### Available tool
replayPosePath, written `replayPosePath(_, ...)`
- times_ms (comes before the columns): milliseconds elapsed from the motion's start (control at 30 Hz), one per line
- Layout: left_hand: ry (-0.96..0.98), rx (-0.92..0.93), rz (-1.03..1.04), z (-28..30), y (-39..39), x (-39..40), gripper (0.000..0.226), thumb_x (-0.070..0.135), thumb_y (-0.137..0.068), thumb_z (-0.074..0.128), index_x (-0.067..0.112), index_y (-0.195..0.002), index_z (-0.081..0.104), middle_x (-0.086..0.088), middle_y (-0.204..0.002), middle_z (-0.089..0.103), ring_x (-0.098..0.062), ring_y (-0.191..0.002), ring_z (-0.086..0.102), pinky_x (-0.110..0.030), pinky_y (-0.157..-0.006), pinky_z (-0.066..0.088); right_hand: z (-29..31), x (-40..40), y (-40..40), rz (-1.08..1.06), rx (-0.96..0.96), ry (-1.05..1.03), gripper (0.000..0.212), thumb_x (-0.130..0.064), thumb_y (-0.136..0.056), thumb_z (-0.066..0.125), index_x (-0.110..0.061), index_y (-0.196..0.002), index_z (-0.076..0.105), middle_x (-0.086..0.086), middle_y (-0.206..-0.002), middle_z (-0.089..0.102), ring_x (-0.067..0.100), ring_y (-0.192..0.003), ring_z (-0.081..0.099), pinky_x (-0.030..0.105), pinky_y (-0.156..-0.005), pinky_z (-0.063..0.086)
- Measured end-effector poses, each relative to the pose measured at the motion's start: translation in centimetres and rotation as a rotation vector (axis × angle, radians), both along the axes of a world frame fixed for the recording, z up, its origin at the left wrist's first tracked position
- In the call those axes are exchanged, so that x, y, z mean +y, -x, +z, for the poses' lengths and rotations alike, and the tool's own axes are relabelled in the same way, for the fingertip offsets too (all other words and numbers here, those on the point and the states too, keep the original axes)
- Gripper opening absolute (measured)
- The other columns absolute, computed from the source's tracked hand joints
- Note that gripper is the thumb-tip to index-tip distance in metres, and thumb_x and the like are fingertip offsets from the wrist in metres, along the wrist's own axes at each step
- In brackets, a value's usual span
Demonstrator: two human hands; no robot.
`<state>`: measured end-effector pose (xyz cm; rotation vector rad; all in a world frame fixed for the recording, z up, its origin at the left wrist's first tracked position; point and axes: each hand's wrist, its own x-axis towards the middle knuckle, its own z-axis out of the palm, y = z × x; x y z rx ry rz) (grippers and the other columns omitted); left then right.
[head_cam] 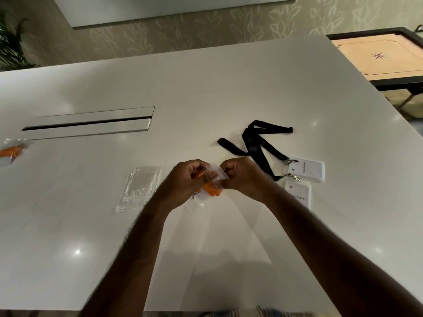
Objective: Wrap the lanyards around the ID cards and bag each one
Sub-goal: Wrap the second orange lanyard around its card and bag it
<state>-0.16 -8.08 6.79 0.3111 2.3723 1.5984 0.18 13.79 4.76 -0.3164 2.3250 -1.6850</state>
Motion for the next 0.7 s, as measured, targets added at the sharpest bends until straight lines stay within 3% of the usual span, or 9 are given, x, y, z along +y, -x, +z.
replayPosePath(100,0.0,0.006,0.016,0.0,-0.1,0.0,0.036,0.06,-0.08,0.077,0.031,-0.102,0.074,0.002,-0.096,0.079,-0.02,-0.089,0.077,-0.049,-0.074,0.066,0.3,-0.4,0.0,0.044,-0.029,0.007,0.024,-0.014,-0.085,0.088,0.002,-0.091,0.073,0.03,-0.088,0.071,0.022,-0.075,0.057,0.055,-0.073,0.057)
replayPosePath(200,-0.027,0.006,0.059,0.0,0.0,-0.1,0.036,0.054,-0.081,0.078,0.026,-0.103,0.074,0.001,-0.097,0.08,-0.022,-0.09,0.077,-0.043,-0.073,0.066,0.6,-0.4,0.0,0.093,-0.017,-0.028,0.026,-0.024,-0.092,0.083,-0.003,-0.085,0.07,0.005,-0.07,0.061,0.011,-0.066,0.048,0.033,-0.062,0.044)
replayPosePath(300,-0.091,0.013,0.097,0.0,0.0,-0.4,0.031,0.047,-0.085,0.077,0.024,-0.107,0.074,0.0,-0.098,0.08,-0.021,-0.092,0.077,-0.036,-0.073,0.064,0.9,0.0,0.1,0.09,-0.062,0.056,0.019,-0.022,-0.101,0.072,-0.004,-0.105,0.069,0.012,-0.091,0.077,0.031,-0.084,0.068,0.05,-0.08,0.054)
replayPosePath(367,-0.112,0.046,0.132,0.2,-0.1,-0.4,0.032,0.048,-0.086,0.075,0.024,-0.107,0.074,0.002,-0.099,0.08,-0.017,-0.091,0.077,-0.027,-0.069,0.061,1.3,0.1,0.1,0.028,-0.059,0.122,0.013,-0.019,-0.102,0.069,-0.008,-0.106,0.065,0.019,-0.099,0.08,0.044,-0.095,0.071,0.058,-0.087,0.054)
replayPosePath(467,-0.145,0.072,0.134,0.4,-0.2,-0.2,0.024,0.043,-0.088,0.076,0.024,-0.103,0.076,0.005,-0.095,0.08,-0.011,-0.082,0.075,-0.02,-0.059,0.056,1.5,-0.2,-0.1,-0.045,0.084,0.006,0.004,-0.015,-0.098,0.076,-0.014,-0.095,0.073,0.001,-0.092,0.081,0.016,-0.09,0.075,0.042,-0.084,0.056)
replayPosePath(533,-0.148,0.096,0.125,0.4,-0.2,-0.1,0.018,0.039,-0.089,0.077,0.025,-0.101,0.077,0.007,-0.095,0.08,-0.009,-0.085,0.076,-0.019,-0.063,0.056,1.7,-0.2,-0.1,-0.064,0.175,-0.086,0.008,-0.017,-0.092,0.082,-0.023,-0.091,0.078,-0.013,-0.094,0.075,0.001,-0.089,0.069,0.023,-0.083,0.054)
replayPosePath(600,-0.146,0.103,0.141,0.4,-0.2,-0.1,0.014,0.041,-0.089,0.076,0.029,-0.096,0.077,0.007,-0.094,0.08,-0.01,-0.085,0.075,-0.021,-0.061,0.056,2.2,0.1,-0.1,-0.074,0.214,-0.129,0.015,-0.02,-0.088,0.086,-0.033,-0.089,0.079,-0.017,-0.096,0.065,0.001,-0.091,0.062,0.01,-0.079,0.045)
replayPosePath(700,-0.16,0.104,0.195,0.4,-0.2,0.0,0.017,0.047,-0.086,0.076,0.031,-0.092,0.077,0.009,-0.09,0.079,-0.009,-0.081,0.074,-0.02,-0.056,0.055,2.8,0.5,0.1,-0.05,0.212,-0.142,0.016,-0.02,-0.09,0.085,-0.035,-0.09,0.08,-0.015,-0.098,0.065,0.005,-0.096,0.065,0.008,-0.08,0.045)
